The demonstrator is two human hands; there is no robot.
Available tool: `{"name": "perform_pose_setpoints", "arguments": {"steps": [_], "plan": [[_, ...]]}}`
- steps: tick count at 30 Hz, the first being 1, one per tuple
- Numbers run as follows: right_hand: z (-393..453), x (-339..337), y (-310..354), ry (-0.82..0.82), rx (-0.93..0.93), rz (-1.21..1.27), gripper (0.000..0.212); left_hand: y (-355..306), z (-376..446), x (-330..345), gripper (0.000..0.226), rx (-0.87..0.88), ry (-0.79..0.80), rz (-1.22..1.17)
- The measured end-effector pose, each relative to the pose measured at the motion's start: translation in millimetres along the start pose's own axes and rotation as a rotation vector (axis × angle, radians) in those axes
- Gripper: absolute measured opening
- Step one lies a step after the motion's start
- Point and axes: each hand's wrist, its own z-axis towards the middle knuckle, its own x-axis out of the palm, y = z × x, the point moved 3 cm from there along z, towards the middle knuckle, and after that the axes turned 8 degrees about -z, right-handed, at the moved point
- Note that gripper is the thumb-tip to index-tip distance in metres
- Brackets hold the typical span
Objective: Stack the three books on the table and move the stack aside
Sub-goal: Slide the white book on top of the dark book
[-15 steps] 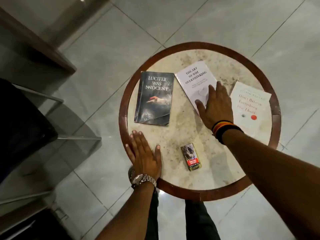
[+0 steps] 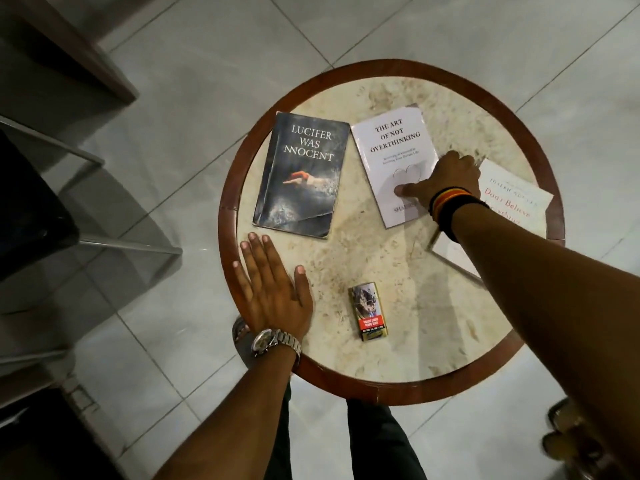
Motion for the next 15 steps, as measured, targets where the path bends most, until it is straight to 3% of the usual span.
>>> {"name": "perform_pose_setpoints", "arguments": {"steps": [4,8,11,13,15], "plan": [[3.7,-3.4,-6.3,0.092,0.099,0.289,0.081,-2.1,0.9,-1.4,0.077,-0.009,0.000,-0.001],[-2.1,-8.5,-6.9,0.096,0.119,0.550,0.024,-0.7,1.0,-1.2,0.078,-0.006,0.001,0.006],[-13.7,-11.1,-9.0,0.087,0.149,0.752,0.016,0.3,0.9,-0.2,0.080,-0.004,0.016,0.016],[-32.5,-4.0,-6.5,0.165,0.197,0.972,0.007,0.2,1.2,-0.7,0.080,-0.003,0.029,0.015],[-56.2,10.3,4.7,0.269,0.240,1.183,0.014,-0.4,1.2,-1.6,0.080,-0.005,0.037,0.008]]}}
